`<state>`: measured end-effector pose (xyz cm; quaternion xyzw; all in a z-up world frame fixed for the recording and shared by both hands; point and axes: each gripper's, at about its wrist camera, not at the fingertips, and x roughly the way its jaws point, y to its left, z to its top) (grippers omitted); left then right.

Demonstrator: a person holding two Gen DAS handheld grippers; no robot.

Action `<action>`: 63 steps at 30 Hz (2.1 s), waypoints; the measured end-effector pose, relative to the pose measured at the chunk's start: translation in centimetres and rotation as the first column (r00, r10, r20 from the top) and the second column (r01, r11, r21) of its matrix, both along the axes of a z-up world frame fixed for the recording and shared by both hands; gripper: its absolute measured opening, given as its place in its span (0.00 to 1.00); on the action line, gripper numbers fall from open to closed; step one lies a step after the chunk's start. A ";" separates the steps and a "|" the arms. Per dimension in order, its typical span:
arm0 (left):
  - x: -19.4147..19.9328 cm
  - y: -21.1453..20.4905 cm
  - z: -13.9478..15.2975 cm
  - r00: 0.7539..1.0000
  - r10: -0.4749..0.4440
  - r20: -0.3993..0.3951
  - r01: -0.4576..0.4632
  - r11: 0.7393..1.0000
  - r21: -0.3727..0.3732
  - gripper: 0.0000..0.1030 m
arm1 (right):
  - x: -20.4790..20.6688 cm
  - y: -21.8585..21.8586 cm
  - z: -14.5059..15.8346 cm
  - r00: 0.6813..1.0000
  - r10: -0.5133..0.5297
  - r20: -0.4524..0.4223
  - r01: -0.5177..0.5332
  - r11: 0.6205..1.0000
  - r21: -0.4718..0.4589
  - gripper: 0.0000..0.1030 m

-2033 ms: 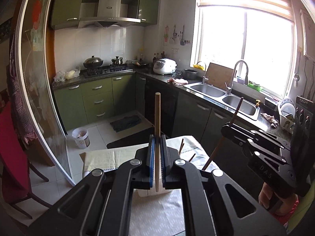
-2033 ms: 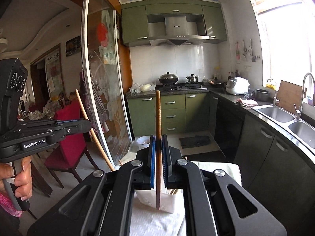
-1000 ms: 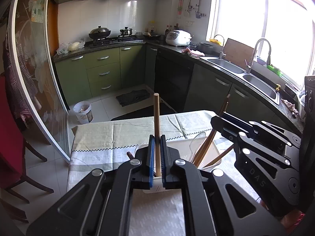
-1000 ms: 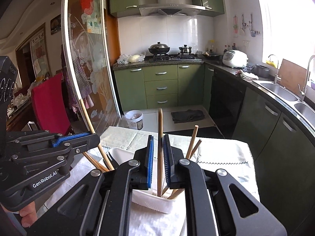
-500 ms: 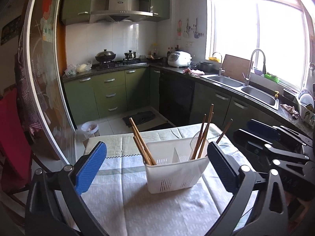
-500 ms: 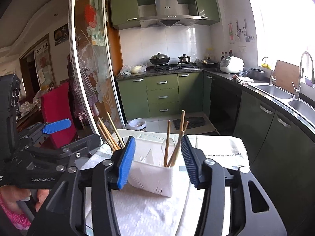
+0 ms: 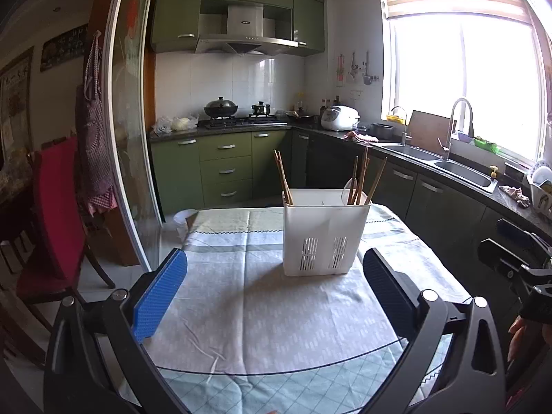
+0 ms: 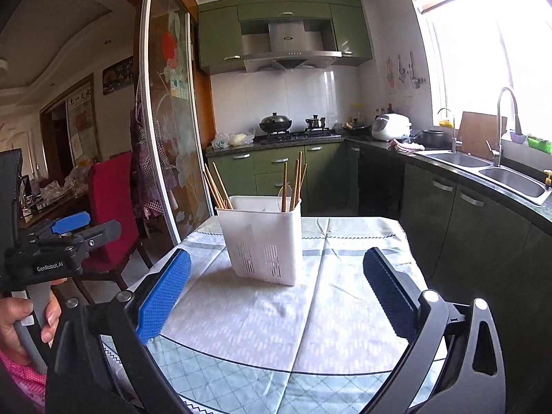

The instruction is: Organize utensils

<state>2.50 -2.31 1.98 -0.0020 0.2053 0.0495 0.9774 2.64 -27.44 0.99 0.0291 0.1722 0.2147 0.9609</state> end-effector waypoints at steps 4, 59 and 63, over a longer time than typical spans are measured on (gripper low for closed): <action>-3.2 -0.4 0.8 1.000 0.003 0.021 -0.003 1.000 0.007 0.94 | -3.6 -0.8 0.8 0.999 -0.041 0.035 0.041 0.999 0.011 0.96; -6.1 -0.3 -0.7 0.999 0.029 -0.035 -0.029 1.000 -0.008 0.94 | -5.4 1.4 0.8 0.998 -0.050 0.036 0.053 0.996 -0.066 0.96; -6.2 -0.2 -0.7 0.999 0.033 -0.036 -0.033 0.999 -0.007 0.94 | -5.5 1.4 0.8 0.998 -0.051 0.036 0.053 0.996 -0.065 0.96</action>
